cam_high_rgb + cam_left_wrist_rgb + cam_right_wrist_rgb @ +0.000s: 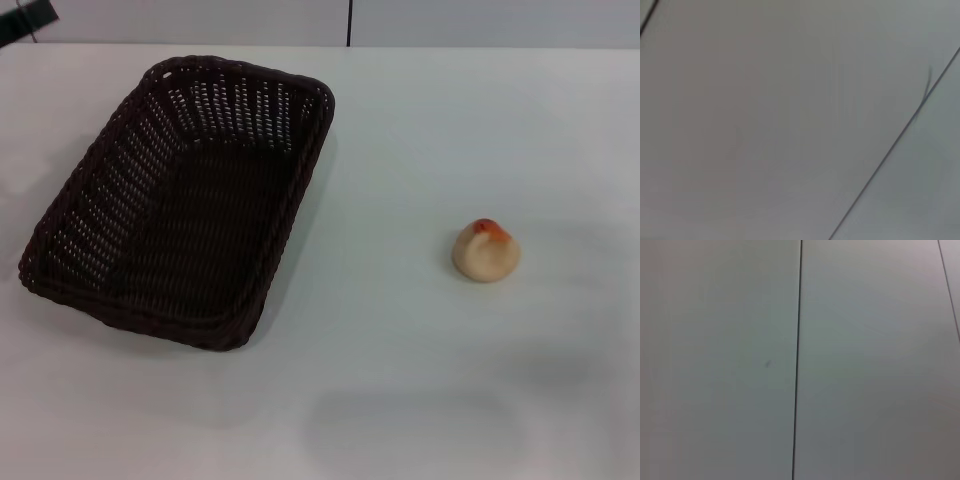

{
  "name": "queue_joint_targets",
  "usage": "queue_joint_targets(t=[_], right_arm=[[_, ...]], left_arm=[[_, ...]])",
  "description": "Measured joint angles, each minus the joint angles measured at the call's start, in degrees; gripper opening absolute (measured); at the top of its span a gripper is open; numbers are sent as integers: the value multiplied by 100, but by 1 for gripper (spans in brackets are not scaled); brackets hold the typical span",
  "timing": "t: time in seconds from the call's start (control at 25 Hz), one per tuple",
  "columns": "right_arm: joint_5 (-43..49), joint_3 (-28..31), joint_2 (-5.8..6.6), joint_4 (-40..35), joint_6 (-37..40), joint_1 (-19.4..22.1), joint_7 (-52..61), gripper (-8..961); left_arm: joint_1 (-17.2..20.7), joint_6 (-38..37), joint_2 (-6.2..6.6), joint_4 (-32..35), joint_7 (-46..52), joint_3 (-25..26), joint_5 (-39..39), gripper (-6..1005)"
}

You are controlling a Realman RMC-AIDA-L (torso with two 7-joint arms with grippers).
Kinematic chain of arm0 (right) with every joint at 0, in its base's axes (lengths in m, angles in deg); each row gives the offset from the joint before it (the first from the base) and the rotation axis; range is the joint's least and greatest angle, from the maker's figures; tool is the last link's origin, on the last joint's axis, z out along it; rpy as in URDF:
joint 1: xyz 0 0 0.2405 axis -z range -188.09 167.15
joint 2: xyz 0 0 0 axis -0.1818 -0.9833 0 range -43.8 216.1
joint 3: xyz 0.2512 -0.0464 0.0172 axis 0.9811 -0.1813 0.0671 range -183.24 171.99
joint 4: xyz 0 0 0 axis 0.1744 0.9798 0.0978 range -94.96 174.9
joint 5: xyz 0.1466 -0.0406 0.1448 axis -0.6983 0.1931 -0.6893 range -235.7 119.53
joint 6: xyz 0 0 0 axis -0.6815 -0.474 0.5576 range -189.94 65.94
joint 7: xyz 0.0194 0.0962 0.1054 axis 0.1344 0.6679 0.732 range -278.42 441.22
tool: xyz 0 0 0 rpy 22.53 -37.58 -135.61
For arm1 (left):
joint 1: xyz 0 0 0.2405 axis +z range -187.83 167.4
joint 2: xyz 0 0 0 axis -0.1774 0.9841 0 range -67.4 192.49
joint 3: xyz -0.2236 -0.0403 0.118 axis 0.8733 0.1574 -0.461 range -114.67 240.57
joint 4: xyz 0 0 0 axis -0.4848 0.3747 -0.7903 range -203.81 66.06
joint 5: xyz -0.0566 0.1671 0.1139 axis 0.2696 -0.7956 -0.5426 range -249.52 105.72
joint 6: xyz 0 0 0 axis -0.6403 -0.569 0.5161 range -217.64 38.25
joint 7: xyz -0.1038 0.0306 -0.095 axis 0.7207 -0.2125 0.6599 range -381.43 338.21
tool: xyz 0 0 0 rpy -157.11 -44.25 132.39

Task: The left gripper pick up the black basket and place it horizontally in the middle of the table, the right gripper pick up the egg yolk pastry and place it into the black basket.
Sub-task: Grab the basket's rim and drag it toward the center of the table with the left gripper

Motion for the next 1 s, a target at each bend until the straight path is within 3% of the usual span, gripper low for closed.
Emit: queue_joint_targets(t=[0.04, 0.08, 0.12, 0.28, 0.48, 0.68, 1.0], right_arm=[[0, 0, 0, 0, 0, 0, 0, 452], [0, 0, 0, 3, 0, 0, -1, 453], [0, 0, 0, 3, 0, 0, -1, 453], [0, 11, 0, 8, 1, 0, -2, 455], [0, 32, 0, 11, -7, 0, -3, 457], [-1, 48, 0, 11, -18, 0, -3, 459], [-75, 19, 0, 6, -18, -4, -3, 462]], left_arm=[[0, 0, 0, 0, 0, 0, 0, 591], [-92, 13, -39, -398, 488, -43, -665, 591], [-92, 13, -39, -398, 488, -43, -665, 591], [-365, 109, -141, -1047, 1365, -130, -2052, 590], [-771, 272, -154, -1539, 2413, -845, -3883, 590], [-1028, 455, -159, -1582, 2692, -1267, -4680, 590], [-1146, 503, -174, -1499, 2724, -1453, -4998, 591]])
